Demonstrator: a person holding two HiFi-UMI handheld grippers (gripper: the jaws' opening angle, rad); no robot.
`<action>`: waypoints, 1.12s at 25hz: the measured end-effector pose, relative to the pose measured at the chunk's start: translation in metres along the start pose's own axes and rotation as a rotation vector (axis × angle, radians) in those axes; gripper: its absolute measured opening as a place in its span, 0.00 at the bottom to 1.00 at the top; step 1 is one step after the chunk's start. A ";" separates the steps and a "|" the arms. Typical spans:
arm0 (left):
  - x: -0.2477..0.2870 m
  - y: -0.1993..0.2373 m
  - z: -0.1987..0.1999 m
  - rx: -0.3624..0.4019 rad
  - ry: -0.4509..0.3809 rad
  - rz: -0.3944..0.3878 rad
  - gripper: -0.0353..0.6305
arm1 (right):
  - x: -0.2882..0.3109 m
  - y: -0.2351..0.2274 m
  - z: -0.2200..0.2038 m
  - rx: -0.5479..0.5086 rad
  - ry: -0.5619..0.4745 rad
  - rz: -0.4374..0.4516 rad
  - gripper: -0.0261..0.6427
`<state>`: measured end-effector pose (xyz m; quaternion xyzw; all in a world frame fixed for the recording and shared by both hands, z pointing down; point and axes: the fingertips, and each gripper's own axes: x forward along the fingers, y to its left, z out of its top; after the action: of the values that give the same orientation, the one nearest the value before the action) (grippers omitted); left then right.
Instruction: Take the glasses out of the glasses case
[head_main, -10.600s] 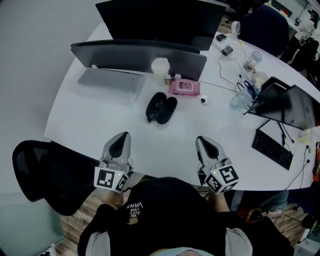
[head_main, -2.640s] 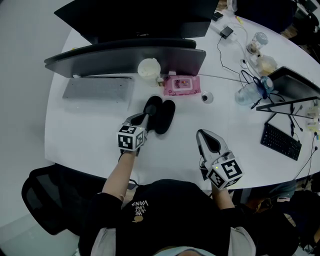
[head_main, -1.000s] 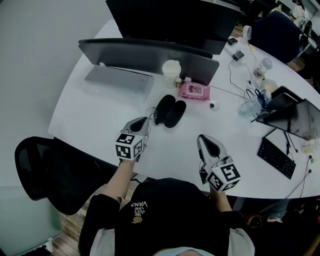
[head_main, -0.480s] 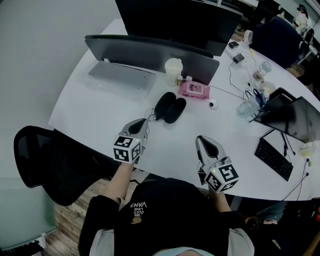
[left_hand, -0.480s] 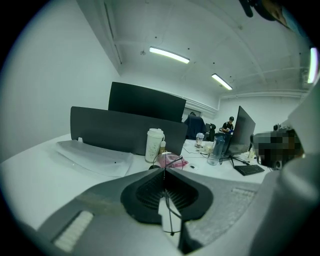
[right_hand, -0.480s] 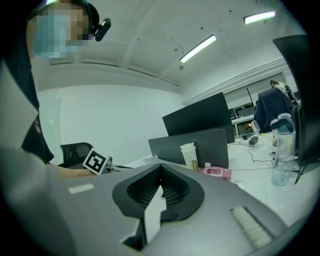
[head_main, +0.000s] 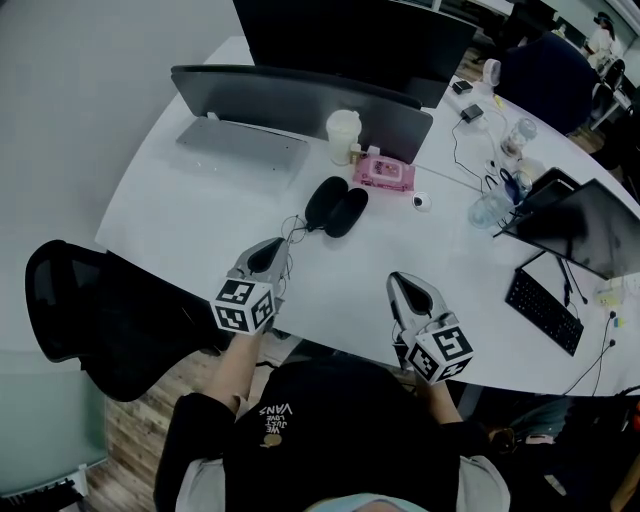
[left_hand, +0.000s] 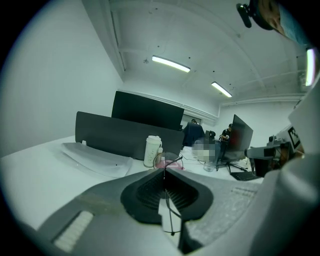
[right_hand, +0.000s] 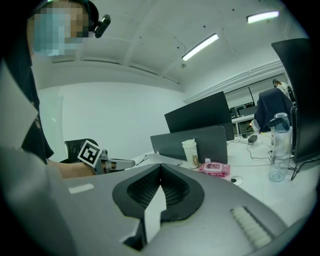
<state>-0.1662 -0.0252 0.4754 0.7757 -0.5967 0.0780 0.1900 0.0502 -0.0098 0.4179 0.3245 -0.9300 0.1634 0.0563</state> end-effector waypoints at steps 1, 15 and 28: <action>-0.003 -0.001 0.001 -0.003 -0.007 0.001 0.07 | -0.001 0.000 -0.002 0.001 0.004 -0.002 0.04; -0.032 -0.018 0.014 0.013 -0.080 0.003 0.07 | -0.003 -0.002 -0.031 0.020 0.064 -0.005 0.04; -0.035 -0.030 0.019 0.005 -0.102 -0.013 0.07 | 0.001 -0.012 -0.045 0.033 0.100 -0.007 0.04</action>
<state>-0.1492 0.0056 0.4393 0.7829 -0.6005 0.0388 0.1577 0.0563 -0.0038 0.4635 0.3199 -0.9220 0.1947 0.0981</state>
